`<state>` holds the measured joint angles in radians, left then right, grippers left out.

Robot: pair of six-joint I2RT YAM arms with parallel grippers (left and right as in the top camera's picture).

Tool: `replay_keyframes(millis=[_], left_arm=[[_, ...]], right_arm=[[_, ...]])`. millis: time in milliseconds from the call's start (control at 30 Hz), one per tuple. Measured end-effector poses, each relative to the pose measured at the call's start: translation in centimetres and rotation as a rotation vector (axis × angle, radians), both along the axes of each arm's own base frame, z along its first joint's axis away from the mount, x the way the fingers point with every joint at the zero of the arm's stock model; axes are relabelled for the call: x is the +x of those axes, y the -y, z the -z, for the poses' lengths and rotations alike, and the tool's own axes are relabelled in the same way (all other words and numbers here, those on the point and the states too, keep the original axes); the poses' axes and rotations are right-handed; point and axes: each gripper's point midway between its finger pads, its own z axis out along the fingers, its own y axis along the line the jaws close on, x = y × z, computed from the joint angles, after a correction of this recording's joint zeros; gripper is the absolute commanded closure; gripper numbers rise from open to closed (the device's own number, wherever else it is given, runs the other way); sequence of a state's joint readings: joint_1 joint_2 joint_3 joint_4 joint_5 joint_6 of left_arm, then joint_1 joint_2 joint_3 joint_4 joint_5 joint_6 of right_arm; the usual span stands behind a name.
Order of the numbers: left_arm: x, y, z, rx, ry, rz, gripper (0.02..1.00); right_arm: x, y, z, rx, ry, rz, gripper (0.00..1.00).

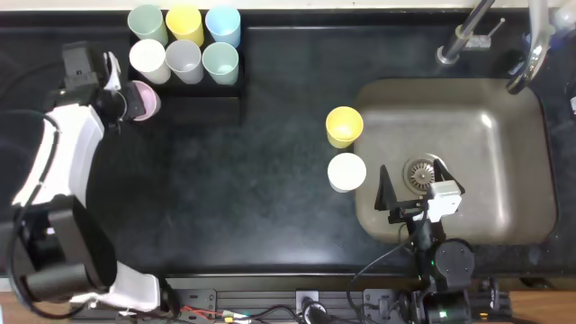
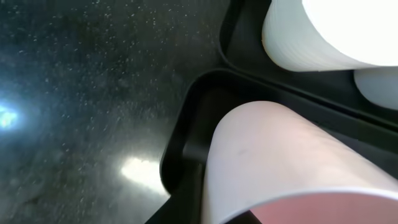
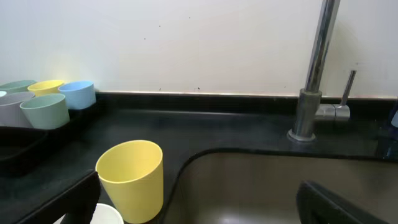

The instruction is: Store Cups

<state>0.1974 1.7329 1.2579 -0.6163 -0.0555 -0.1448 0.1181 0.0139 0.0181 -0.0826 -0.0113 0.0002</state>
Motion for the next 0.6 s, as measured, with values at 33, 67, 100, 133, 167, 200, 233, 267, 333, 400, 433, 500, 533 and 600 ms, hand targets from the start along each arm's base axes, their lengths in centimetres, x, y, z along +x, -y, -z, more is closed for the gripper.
replay_keyframes(millis=[33, 67, 100, 133, 167, 200, 233, 267, 333, 400, 433, 500, 533, 600], left_arm=[[0.2, 0.0, 0.2, 0.000, 0.001, 0.000, 0.985], [0.3, -0.1, 0.4, 0.000, 0.001, 0.000, 0.985], [0.4, -0.1, 0.6, 0.000, -0.002, 0.001, 0.985], [0.4, -0.1, 0.8, 0.001, -0.005, 0.003, 0.985], [0.5, -0.1, 1.1, 0.000, -0.008, 0.003, 0.985], [0.6, -0.1, 1.3, 0.000, -0.011, 0.003, 0.985], [0.6, -0.1, 1.5, -0.001, -0.014, 0.004, 0.982], [0.7, -0.1, 1.7, 0.000, -0.016, 0.006, 0.978], [0.7, -0.1, 1.8, 0.000, -0.018, 0.006, 0.925], [0.7, -0.1, 1.8, 0.001, -0.019, 0.010, 0.895], [0.7, -0.1, 1.8, 0.001, -0.017, 0.010, 0.879], [0.8, -0.2, 1.8, 0.002, -0.015, 0.010, 0.860], [0.8, -0.2, 1.8, 0.002, -0.015, 0.009, 0.844], [0.7, -0.1, 1.8, 0.002, -0.016, 0.009, 0.803]], right_arm=[[0.0, 0.0, 0.0, 0.000, 0.000, 0.001, 0.003], [0.0, 0.0, 0.0, 0.000, 0.000, 0.000, 0.003], [0.0, 0.0, 0.0, 0.000, 0.000, 0.001, 0.005], [0.0, 0.0, 0.0, 0.000, 0.000, 0.000, 0.005], [0.0, 0.0, 0.0, 0.000, 0.000, 0.001, 0.003], [0.0, 0.0, 0.0, 0.000, 0.000, 0.001, 0.005], [0.0, 0.0, 0.0, 0.000, 0.000, 0.001, 0.003], [0.0, 0.0, 0.0, 0.000, 0.000, 0.001, 0.003], [0.0, 0.0, 0.0, 0.000, 0.000, 0.000, 0.003], [0.0, 0.0, 0.0, 0.000, 0.000, 0.000, 0.003], [0.0, 0.0, 0.0, 0.000, 0.000, 0.000, 0.003], [0.0, 0.0, 0.0, 0.000, 0.000, 0.001, 0.003], [0.0, 0.0, 0.0, 0.000, 0.000, 0.001, 0.003], [0.0, 0.0, 0.0, 0.000, 0.000, 0.001, 0.003]])
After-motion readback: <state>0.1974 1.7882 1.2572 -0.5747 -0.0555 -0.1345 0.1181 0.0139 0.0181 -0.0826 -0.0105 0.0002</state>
